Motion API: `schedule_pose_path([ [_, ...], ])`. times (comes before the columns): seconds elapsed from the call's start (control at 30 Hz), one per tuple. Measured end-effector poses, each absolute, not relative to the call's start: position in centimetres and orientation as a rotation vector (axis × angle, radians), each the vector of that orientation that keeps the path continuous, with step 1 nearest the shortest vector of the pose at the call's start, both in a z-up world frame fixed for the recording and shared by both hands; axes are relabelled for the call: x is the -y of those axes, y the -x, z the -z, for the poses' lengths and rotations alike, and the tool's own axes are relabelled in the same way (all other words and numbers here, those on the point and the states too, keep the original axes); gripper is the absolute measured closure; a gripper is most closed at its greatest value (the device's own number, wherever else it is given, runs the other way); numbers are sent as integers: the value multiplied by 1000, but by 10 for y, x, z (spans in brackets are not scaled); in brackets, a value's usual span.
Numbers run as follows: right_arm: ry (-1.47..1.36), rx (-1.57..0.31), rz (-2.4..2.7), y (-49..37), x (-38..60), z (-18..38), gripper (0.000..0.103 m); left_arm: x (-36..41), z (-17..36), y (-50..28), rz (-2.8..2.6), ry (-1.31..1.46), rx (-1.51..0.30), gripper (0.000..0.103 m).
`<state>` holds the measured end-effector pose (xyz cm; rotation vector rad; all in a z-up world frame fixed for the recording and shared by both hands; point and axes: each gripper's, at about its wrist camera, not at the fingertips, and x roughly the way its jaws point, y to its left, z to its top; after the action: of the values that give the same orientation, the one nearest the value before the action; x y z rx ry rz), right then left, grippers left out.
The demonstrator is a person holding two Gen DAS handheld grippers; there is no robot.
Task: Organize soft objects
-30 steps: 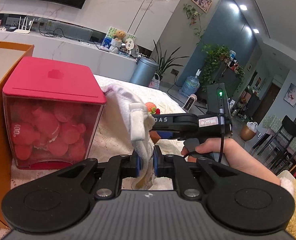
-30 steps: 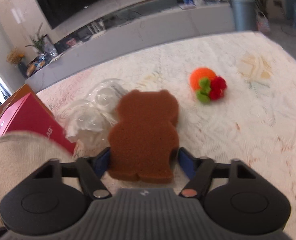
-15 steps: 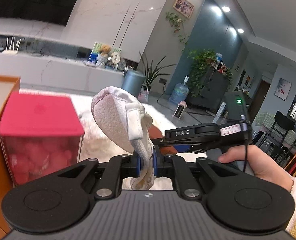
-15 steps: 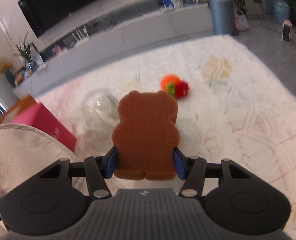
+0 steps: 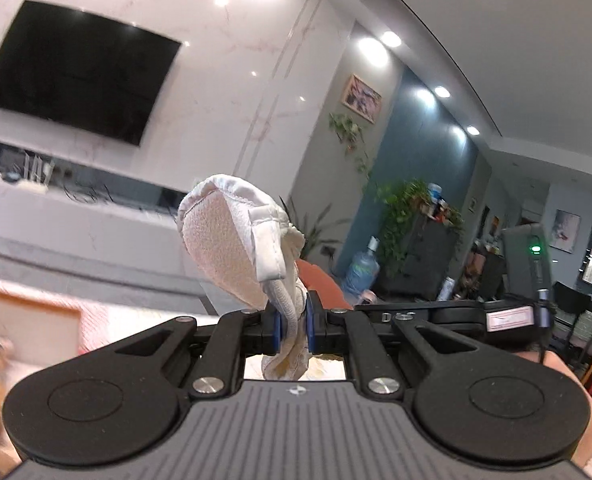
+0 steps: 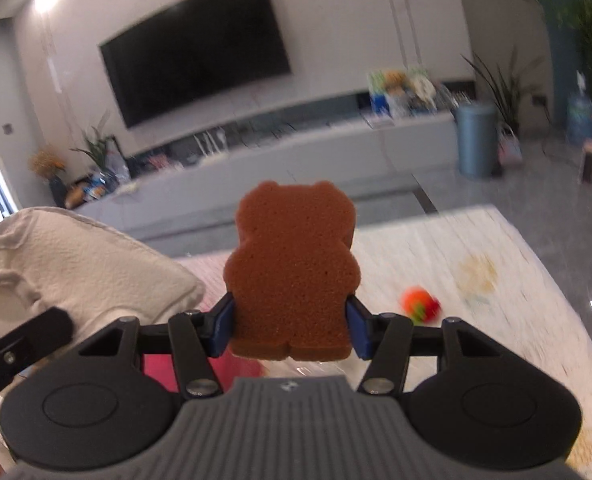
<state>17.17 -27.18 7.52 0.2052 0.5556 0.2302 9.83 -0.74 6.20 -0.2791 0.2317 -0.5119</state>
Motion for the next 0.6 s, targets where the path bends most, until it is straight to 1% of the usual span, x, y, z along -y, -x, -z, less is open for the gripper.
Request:
schedule_pose_path([
  [0.17, -189, -496, -291, -163, 232, -114, 47, -14, -92, -91, 369, 221, -223, 91],
  [0.3, -155, -471, -360, -158, 193, -132, 47, -42, -106, -89, 260, 244, -206, 91],
  [0.43, -98, -456, -427, -157, 151, -137, 47, -65, -103, -94, 194, 266, -193, 91],
  [0.5, -83, -467, -450, -159, 133, -134, 47, -75, -96, -100, 158, 286, -188, 91],
  [0.6, -58, -495, -476, -167, 107, -123, 47, -87, -82, -101, 53, 247, -165, 91],
])
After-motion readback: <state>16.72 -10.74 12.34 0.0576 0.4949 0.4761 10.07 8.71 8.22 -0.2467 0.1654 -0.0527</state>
